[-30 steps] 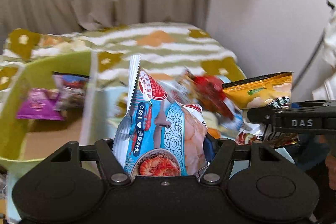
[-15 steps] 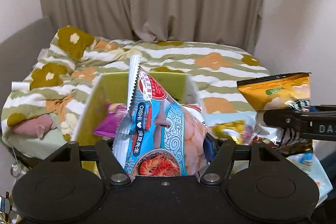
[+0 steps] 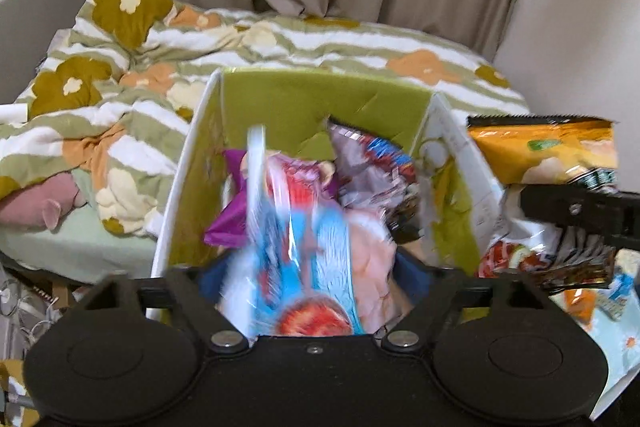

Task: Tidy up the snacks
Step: 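Lower both held bags into the yellow box and release them, then move both empty grippers back toward the snack pile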

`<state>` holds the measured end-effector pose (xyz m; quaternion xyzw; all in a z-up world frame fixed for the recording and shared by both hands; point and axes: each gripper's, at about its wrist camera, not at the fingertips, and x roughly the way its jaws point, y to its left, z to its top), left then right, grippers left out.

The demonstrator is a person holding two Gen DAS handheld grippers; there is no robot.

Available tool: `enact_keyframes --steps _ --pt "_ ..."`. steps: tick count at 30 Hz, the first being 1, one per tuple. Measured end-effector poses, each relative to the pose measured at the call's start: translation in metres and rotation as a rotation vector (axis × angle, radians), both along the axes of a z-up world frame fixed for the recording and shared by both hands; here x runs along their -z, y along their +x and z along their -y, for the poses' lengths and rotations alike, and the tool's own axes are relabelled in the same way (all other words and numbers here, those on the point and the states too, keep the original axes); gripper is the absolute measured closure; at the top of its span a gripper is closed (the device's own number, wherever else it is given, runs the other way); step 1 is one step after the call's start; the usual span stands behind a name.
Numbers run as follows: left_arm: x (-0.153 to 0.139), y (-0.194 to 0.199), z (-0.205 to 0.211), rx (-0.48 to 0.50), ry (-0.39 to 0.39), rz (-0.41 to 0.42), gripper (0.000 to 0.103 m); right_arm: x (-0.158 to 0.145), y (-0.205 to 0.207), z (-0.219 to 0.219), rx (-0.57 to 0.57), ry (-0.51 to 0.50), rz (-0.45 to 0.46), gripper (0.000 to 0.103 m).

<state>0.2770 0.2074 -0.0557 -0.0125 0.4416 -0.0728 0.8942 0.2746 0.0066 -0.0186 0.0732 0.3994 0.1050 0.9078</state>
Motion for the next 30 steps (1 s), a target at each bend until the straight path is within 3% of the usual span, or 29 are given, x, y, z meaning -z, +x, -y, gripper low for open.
enact_keyframes --steps 11,18,25,27,29,30 --pt "-0.007 -0.02 -0.017 -0.011 0.034 0.024 0.007 0.008 0.004 -0.016 0.008 0.007 -0.04 0.032" --pt "-0.02 -0.029 -0.024 -0.059 0.064 0.053 0.006 0.007 0.015 -0.034 -0.047 0.033 -0.051 0.031" --pt "-0.017 -0.03 -0.026 -0.115 0.095 0.046 0.006 0.03 0.039 -0.05 -0.123 0.039 -0.104 0.03" --pt "-0.014 -0.029 -0.025 -0.123 0.09 0.038 0.006 0.034 0.042 -0.051 -0.126 0.041 -0.108 0.027" --pt "-0.013 -0.029 -0.024 -0.126 0.093 0.034 0.006 0.038 0.043 -0.052 -0.13 0.033 -0.105 0.006" --pt "-0.012 -0.031 -0.023 -0.128 0.096 0.033 0.006 0.039 0.042 -0.05 -0.128 0.039 -0.098 0.0"
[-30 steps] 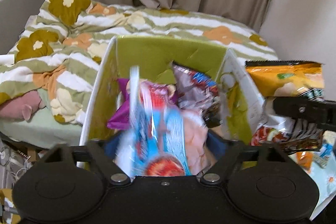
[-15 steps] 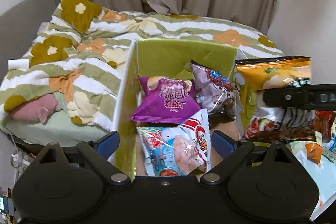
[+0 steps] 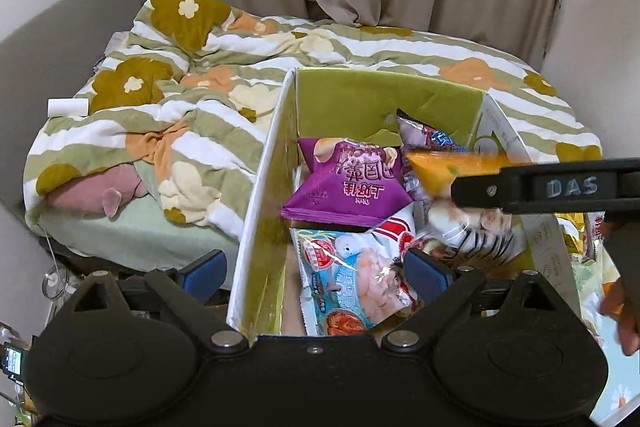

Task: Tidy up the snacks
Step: 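Move both empty grippers back toward the snack pile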

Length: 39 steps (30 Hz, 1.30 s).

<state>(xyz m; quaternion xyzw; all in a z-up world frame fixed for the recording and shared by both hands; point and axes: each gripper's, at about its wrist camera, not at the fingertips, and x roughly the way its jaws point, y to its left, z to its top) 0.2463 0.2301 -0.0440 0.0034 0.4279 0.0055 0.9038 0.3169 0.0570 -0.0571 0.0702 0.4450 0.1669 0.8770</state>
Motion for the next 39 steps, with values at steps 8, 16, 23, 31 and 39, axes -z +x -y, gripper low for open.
enact_keyframes --steps 8,16,23,31,39 --pt "0.001 -0.01 0.004 -0.009 -0.001 0.003 0.006 0.0 -0.014 0.014 0.018 0.018 0.068 0.0" --pt "-0.019 -0.022 0.009 0.017 0.0 0.059 0.006 -0.019 -0.032 0.019 0.012 0.035 0.095 0.0" --pt "-0.039 -0.035 0.015 0.063 0.01 0.103 0.006 -0.043 -0.057 0.025 0.048 0.032 0.133 0.0" --pt "-0.052 -0.05 0.042 0.162 -0.012 0.134 0.006 -0.064 -0.094 0.055 0.144 0.005 0.172 0.0" --pt "-0.051 -0.068 0.092 0.223 -0.009 0.148 0.006 -0.075 -0.132 0.121 0.24 -0.038 0.212 0.0"
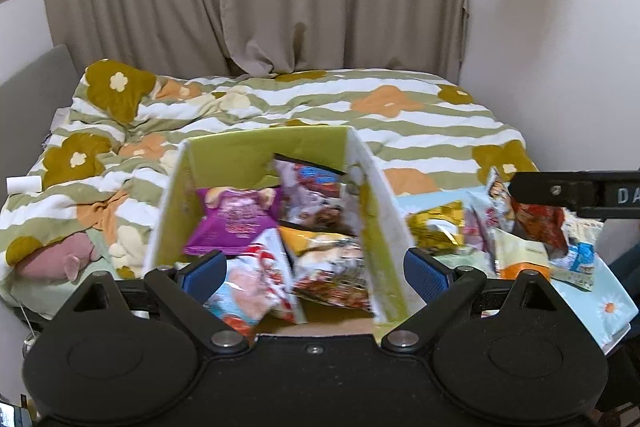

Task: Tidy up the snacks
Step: 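Move both empty grippers back toward the snack pile, then grasp pink marshmallow bag with left gripper while right gripper grasps orange-white bag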

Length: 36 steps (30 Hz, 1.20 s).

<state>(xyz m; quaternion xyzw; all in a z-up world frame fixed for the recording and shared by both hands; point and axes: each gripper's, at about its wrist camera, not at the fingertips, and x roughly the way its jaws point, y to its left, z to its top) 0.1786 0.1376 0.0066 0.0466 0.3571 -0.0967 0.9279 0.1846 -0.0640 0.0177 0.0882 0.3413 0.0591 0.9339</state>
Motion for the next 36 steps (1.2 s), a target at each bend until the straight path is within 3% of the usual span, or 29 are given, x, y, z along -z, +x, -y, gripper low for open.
enact_keyframes --steps 11,18,29,36 --pt "0.027 -0.021 0.093 -0.001 0.008 -0.05 0.006 0.026 -0.021 0.109 0.053 0.005 -0.059 0.0" --pt "0.06 -0.027 0.14 0.046 0.054 -0.074 0.006 0.057 -0.02 0.148 0.076 -0.02 -0.094 0.0" --pt "0.13 -0.016 0.171 0.138 0.159 -0.148 0.006 0.119 -0.003 0.163 0.115 0.004 -0.146 0.0" --pt "0.156 -0.009 0.18 0.192 0.257 -0.145 0.006 0.146 0.009 0.157 0.151 0.02 -0.157 0.0"
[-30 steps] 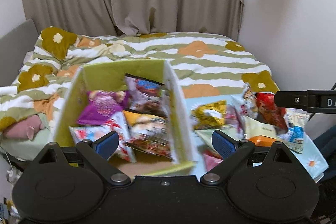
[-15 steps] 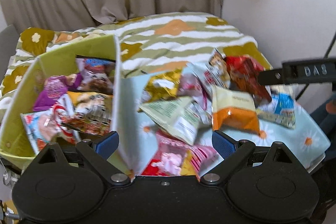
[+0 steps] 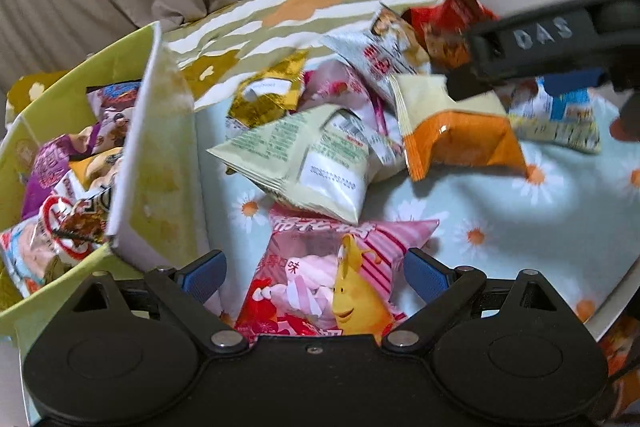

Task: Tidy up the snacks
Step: 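Grasp pink marshmallow bag with left gripper while right gripper grasps orange-white bag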

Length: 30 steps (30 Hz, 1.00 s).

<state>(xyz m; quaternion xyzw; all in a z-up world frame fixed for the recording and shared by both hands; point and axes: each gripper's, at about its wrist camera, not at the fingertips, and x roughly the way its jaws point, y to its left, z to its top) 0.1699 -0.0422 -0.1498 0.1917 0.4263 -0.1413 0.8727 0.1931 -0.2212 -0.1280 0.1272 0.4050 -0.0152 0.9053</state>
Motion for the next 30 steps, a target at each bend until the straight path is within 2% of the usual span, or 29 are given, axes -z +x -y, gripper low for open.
enact_keyframes --steps 6,11,16,30 --pt "0.015 0.006 0.003 0.027 0.012 -0.04 0.009 0.014 0.01 -0.003 0.034 0.02 -0.02 0.0" --pt "0.023 0.014 0.0 0.003 -0.011 -0.093 0.021 0.02 0.018 -0.009 0.051 0.015 -0.026 0.0" --pt "0.022 0.016 -0.002 -0.016 -0.032 -0.103 0.027 0.026 0.024 -0.012 0.061 -0.009 -0.029 0.0" --pt "0.019 0.01 -0.009 -0.076 -0.053 -0.107 0.028 0.048 0.04 -0.017 0.055 -0.035 -0.05 0.0"
